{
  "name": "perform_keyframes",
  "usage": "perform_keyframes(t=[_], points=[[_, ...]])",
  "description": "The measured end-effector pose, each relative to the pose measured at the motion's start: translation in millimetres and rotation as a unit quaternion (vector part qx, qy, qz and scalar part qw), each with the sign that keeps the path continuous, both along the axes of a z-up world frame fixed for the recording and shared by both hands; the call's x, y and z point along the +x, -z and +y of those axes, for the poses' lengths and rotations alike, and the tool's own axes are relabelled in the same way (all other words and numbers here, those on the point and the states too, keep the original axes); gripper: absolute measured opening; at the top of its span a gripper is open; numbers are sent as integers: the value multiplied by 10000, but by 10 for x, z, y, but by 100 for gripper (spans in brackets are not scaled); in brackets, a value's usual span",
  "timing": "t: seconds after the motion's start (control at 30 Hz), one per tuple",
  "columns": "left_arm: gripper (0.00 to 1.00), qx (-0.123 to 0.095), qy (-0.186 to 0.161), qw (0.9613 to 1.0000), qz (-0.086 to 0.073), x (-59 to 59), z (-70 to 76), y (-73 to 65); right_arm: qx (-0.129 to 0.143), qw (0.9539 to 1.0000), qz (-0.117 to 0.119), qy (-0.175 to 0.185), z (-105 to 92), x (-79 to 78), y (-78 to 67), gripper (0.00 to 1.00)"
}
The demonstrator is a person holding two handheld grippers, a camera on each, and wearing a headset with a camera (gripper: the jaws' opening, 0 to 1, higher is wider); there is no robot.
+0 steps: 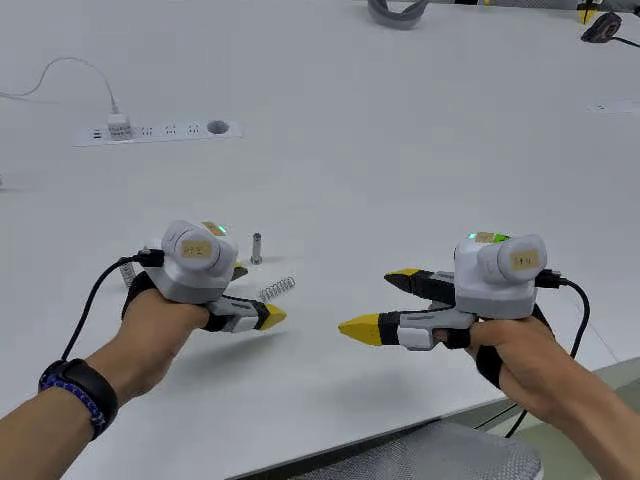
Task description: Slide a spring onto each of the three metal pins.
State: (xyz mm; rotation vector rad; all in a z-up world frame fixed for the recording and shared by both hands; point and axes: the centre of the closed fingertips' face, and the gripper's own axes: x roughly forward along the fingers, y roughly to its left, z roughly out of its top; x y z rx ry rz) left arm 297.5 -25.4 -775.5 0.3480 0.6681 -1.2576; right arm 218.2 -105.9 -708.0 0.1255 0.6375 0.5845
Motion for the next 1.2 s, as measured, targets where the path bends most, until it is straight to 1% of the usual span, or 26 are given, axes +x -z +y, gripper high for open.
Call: perform_keyframes(t=[0.17, 0.33, 0.4, 0.5, 0.7, 0.77, 0.8, 0.83, 0.87, 0.9, 1.03, 1.13, 1.2], points=[[48, 35, -20, 10000, 0, 25, -47, 51, 7, 10000, 31, -25, -23, -7, 6, 77], [39, 10, -101, 9999, -16, 92, -90, 110, -26, 10000, 56, -57, -54, 3, 16, 77], [36, 28, -91, 10000, -21, 97, -105, 132, -18, 10000, 51, -46, -62, 5, 10, 76], [30, 55, -61, 9999, -123, 109, -127, 153, -24, 10000, 60, -51, -67, -1, 9, 76], [22, 236, 102, 9993, -284, 82, -138, 228, -67, 9999, 97, -50, -66, -34, 20, 76], [19, 226, 91, 9992, -321, 89, -140, 249, -76, 9999, 93, -52, -64, -47, 20, 76], [14, 219, 65, 9992, -328, 92, -135, 249, -93, 9999, 105, -53, -69, -52, 27, 76], [12, 200, 56, 9992, -341, 95, -129, 243, -114, 9999, 112, -56, -74, -58, 33, 76], [12, 159, -23, 9995, -266, 94, -123, 236, -131, 9998, 112, -57, -79, -60, 36, 76], [12, 141, -44, 9996, -230, 92, -119, 232, -137, 9998, 113, -51, -84, -61, 36, 76], [11, 156, -59, 9997, -202, 74, -63, 220, -159, 9998, 100, -72, -75, -68, 24, 76], [11, 55, -195, 9997, -107, 59, -19, 186, -186, 9996, 107, -158, -28, -88, 27, 75], [11, 21, -251, 9997, -66, 27, 15, 162, -181, 9996, 103, -182, -5, -96, 27, 75]])
